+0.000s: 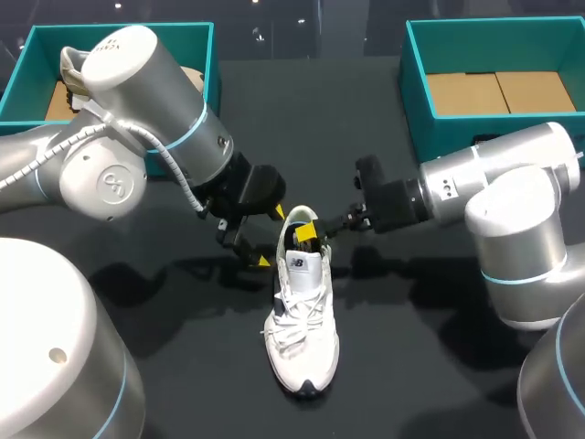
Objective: Take the shoe out of the shoebox, open the shoe tongue, remove and reinsert the insole, then place the shoe into the shoebox
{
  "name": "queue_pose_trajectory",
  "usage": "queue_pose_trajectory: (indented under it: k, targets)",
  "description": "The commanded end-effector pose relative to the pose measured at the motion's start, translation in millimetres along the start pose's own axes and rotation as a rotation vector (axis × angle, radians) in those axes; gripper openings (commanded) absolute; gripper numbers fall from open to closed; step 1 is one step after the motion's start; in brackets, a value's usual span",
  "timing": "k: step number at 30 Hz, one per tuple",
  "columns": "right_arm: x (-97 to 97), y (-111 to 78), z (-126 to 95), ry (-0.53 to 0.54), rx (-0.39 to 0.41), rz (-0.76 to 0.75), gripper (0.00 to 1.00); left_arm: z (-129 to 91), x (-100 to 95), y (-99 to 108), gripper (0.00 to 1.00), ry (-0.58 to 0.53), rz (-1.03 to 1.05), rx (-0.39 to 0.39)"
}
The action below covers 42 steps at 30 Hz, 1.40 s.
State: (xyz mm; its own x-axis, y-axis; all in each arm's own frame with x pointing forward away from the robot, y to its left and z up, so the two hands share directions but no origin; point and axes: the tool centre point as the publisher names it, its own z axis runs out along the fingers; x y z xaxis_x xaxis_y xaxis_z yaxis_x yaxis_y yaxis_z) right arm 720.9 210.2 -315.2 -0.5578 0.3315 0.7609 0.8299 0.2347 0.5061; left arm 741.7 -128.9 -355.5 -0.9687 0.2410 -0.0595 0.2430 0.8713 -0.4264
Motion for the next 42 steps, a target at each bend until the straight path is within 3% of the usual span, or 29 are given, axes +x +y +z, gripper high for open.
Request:
queue_pose_trajectory:
  k: [1,5,18,25,31,39,41,42]
  targets:
    - [7.2,0.9,-12,-0.037,0.011,0.003,0.45,-12,4.9,6,1.0,-0.003,0.006,-0.002]
    - [5.6,2.3,-18,-0.063,0.019,0.008,0.49,-19,5.7,9,1.0,-0.002,0.019,-0.005]
    - [-8.1,6.1,-53,-0.179,0.078,0.073,0.47,-42,10.6,21,1.0,0.011,0.067,-0.029]
    - [-8.4,14.7,-77,-0.274,0.155,0.108,0.44,-65,7.5,36,1.0,0.035,0.108,-0.029]
    - [-10.2,25.2,-94,-0.331,0.301,0.161,0.42,-87,-0.2,52,1.0,0.071,0.146,-0.028]
    - [-11.8,33.7,-94,-0.384,0.543,0.273,0.44,-107,-7.2,71,1.0,0.136,0.191,-0.037]
    - [-9.0,34.2,-93,-0.428,0.573,0.295,0.39,-113,-8.4,78,1.0,0.161,0.213,-0.039]
    - [-6.4,34.2,-93,-0.455,0.583,0.302,0.28,-117,-8.8,81,1.0,0.163,0.223,-0.039]
